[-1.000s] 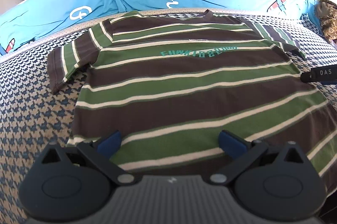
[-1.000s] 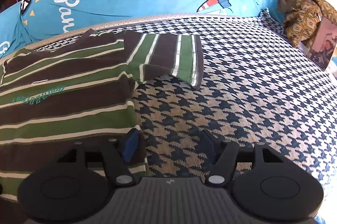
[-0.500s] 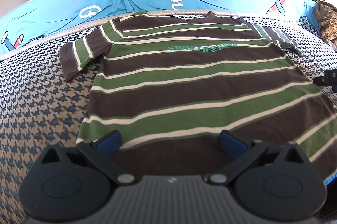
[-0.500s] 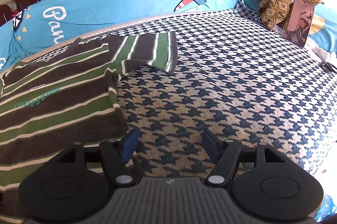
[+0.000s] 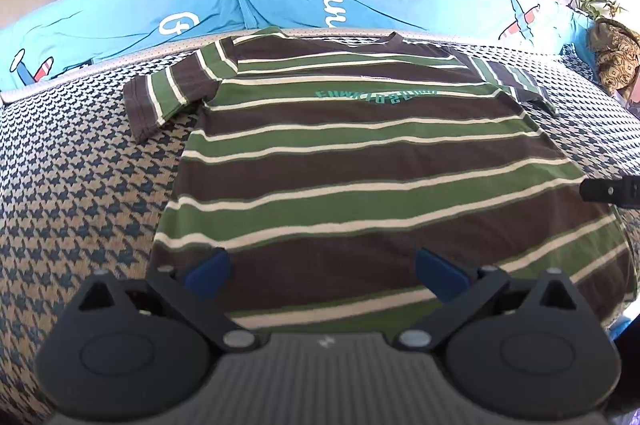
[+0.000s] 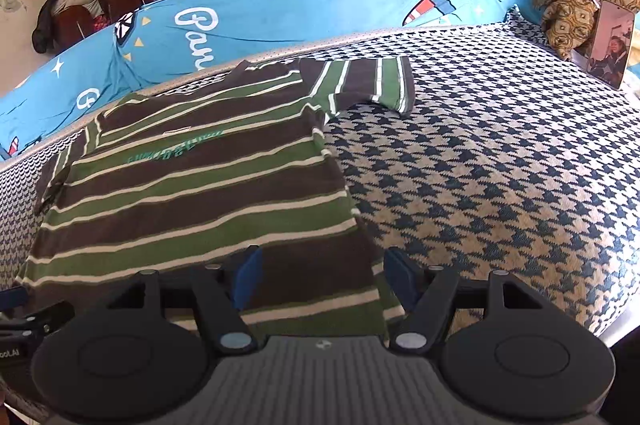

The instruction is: Fold clothes

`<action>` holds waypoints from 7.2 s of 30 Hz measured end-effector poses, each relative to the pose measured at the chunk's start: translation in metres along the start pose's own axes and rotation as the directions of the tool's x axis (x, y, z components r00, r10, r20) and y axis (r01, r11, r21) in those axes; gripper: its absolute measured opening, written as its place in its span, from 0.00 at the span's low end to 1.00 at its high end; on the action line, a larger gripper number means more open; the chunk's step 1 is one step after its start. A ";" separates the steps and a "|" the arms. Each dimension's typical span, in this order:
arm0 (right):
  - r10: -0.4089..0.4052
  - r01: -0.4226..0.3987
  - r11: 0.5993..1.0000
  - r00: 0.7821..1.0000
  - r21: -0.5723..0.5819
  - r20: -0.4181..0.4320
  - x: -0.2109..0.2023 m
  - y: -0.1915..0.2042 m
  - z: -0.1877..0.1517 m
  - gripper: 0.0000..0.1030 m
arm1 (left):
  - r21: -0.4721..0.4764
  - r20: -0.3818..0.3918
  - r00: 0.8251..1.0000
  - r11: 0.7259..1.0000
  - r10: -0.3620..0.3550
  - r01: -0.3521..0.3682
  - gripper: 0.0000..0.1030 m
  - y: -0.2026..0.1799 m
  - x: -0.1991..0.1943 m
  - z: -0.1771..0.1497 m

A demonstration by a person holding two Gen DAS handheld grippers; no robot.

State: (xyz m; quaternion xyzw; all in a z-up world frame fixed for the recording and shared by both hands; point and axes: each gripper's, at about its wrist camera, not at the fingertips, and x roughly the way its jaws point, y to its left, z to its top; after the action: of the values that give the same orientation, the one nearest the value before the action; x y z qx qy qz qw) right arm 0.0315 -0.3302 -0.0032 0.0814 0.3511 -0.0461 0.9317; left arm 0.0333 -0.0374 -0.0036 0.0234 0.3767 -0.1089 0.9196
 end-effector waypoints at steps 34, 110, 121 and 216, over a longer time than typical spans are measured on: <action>-0.012 0.006 0.996 0.997 -0.085 -0.071 0.001 0.018 -0.031 0.76 | -0.077 -0.055 0.996 0.994 0.075 -0.079 1.00 0.035 -0.024 -0.027; 0.140 -0.144 0.989 0.986 -0.027 -0.093 0.061 -0.022 0.092 0.85 | -0.121 -0.027 0.998 0.991 0.057 -0.060 1.00 0.000 0.015 0.018; 0.058 -0.056 0.996 0.998 0.065 -0.034 0.094 -0.066 0.140 0.85 | -0.077 -0.026 0.999 0.997 0.020 -0.022 1.00 0.004 0.030 0.058; 0.441 -0.457 0.881 0.887 -0.120 -0.139 0.173 0.074 0.151 0.15 | -0.143 -0.050 0.997 0.989 -0.053 0.045 1.00 0.010 0.054 0.076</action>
State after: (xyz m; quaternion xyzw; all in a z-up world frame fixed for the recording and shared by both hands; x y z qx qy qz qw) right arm 0.2690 -0.2899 0.0028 0.0929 0.3747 0.2018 0.9001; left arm 0.1253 -0.0470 0.0128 -0.0482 0.4085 -0.1039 0.9055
